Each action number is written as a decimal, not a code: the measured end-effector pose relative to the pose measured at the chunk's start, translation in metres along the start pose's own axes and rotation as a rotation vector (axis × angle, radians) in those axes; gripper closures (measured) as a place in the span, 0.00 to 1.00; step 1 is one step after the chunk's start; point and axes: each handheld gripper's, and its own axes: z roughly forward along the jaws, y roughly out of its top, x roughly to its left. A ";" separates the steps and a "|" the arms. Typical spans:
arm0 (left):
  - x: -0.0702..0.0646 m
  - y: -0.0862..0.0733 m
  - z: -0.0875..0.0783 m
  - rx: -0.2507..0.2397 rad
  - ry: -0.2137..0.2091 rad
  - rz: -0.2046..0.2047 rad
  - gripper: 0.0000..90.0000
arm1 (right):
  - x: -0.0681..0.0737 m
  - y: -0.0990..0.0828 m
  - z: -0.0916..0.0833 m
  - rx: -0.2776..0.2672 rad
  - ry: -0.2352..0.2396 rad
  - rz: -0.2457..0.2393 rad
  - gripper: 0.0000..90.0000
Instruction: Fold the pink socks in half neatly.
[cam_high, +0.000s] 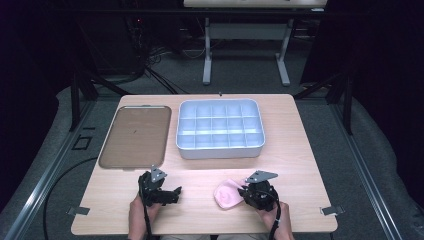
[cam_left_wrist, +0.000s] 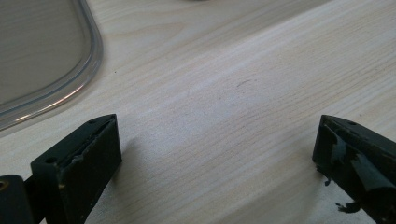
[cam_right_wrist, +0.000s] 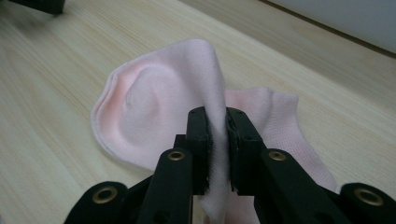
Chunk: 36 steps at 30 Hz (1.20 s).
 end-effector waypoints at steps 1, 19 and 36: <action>0.000 0.000 0.000 0.003 -0.001 0.000 0.01 | 0.001 0.001 -0.002 -0.002 0.002 0.000 0.89; 0.000 0.000 0.000 0.002 -0.002 0.001 0.01 | 0.035 0.023 0.009 -0.049 0.100 0.000 0.89; 0.000 0.000 -0.001 0.002 -0.003 0.003 0.02 | 0.052 0.030 0.046 0.050 0.035 0.012 0.65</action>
